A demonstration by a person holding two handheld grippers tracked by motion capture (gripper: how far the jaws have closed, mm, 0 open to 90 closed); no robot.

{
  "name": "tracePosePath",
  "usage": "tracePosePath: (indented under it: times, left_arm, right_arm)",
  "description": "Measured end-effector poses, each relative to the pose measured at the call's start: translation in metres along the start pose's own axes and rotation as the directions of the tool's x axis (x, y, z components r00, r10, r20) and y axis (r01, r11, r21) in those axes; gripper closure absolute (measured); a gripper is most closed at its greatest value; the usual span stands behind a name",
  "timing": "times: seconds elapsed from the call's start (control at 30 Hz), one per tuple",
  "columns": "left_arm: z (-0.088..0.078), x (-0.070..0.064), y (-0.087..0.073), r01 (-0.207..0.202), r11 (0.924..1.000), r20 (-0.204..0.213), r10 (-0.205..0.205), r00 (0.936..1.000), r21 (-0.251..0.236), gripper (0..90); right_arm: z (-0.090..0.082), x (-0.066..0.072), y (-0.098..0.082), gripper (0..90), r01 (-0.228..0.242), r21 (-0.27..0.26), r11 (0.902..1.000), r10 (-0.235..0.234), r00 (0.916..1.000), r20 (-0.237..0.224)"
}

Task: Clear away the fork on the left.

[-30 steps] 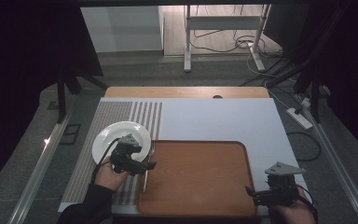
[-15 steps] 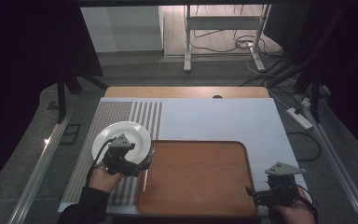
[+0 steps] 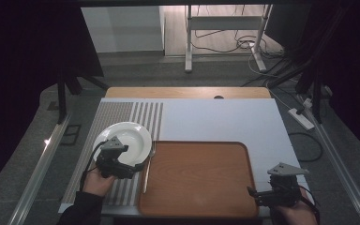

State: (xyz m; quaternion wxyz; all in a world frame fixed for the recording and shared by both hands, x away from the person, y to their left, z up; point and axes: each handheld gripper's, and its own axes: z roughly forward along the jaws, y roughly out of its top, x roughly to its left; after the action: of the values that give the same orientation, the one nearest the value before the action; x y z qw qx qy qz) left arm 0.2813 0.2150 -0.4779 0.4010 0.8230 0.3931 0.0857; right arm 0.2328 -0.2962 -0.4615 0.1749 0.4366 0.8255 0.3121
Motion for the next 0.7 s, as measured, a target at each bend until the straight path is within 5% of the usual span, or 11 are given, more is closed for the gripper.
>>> tracePosePath:
  times: [0.7]
  left_arm:
    - [-0.018, 0.005, -0.023, 0.062, 0.998, -0.01, -0.062, 0.998, -0.014, 0.0]
  right_arm:
    - [-0.001, -0.001, -0.001, 0.0, -0.009, -0.005, 0.9999, 0.009, 1.0, 0.002]
